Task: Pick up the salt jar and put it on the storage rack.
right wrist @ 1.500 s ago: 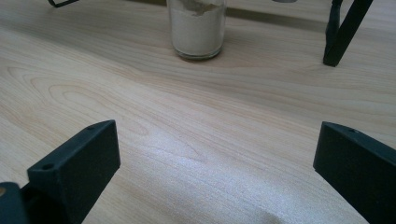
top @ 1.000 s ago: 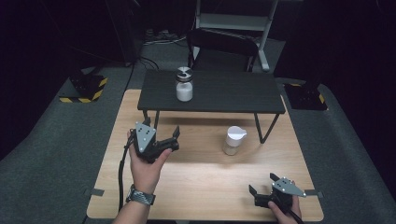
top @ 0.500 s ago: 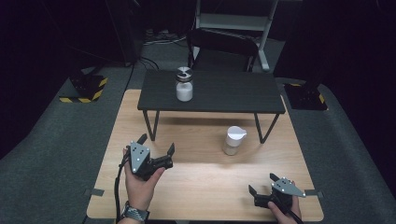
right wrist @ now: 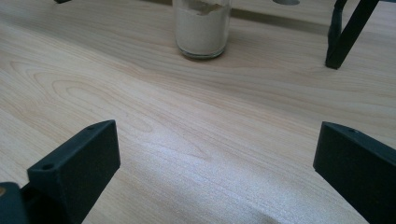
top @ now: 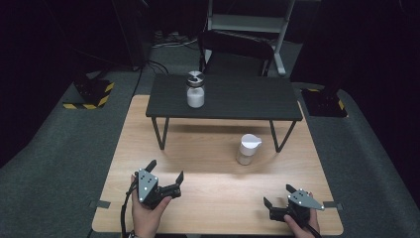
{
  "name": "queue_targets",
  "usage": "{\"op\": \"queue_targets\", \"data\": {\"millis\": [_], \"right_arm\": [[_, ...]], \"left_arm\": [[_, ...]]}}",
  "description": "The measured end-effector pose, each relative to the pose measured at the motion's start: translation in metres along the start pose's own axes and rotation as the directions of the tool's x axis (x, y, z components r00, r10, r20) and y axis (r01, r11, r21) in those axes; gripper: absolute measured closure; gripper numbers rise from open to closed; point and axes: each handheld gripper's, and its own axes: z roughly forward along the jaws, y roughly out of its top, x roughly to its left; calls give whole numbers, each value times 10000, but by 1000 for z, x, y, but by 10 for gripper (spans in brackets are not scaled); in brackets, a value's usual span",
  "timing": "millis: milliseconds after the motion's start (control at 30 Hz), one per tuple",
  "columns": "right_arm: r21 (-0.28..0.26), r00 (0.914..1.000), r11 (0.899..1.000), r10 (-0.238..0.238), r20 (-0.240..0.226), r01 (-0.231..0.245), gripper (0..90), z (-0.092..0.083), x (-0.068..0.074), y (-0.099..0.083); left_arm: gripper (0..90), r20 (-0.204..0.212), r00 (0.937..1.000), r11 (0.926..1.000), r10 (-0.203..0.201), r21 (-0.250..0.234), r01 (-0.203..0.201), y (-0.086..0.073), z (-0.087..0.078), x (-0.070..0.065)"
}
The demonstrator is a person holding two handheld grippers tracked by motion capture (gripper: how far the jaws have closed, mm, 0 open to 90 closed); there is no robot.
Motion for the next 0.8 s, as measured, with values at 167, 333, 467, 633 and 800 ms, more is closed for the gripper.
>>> {"op": "queue_targets", "data": {"millis": [167, 333, 467, 633, 800], "right_arm": [[-12, 10000, 10000, -70, 5, 70, 6, 0, 1, 0], [-49, 9999, 9999, -124, -8, 124, 6, -2, 2, -1], [-43, 9999, 9999, -113, -3, 113, 6, -2, 2, -2], [-119, 9999, 9998, -140, 19, 140, 6, -4, 3, -3], [-156, 9999, 9998, -94, 43, 94, 6, -5, 5, -5]], "left_arm": [[6, 8, 9997, 9985, -238, 485, 237, -9, -9, 3], [6, -24, 9995, 9958, -315, 859, 316, -17, -13, 7], [6, -35, 9996, 9928, -282, 1166, 284, -19, -15, 10], [7, -291, 9995, 9845, -149, 1743, 198, -21, -17, 9], [7, -254, 9995, 9768, 161, 2139, -103, -22, -17, 10]]}}
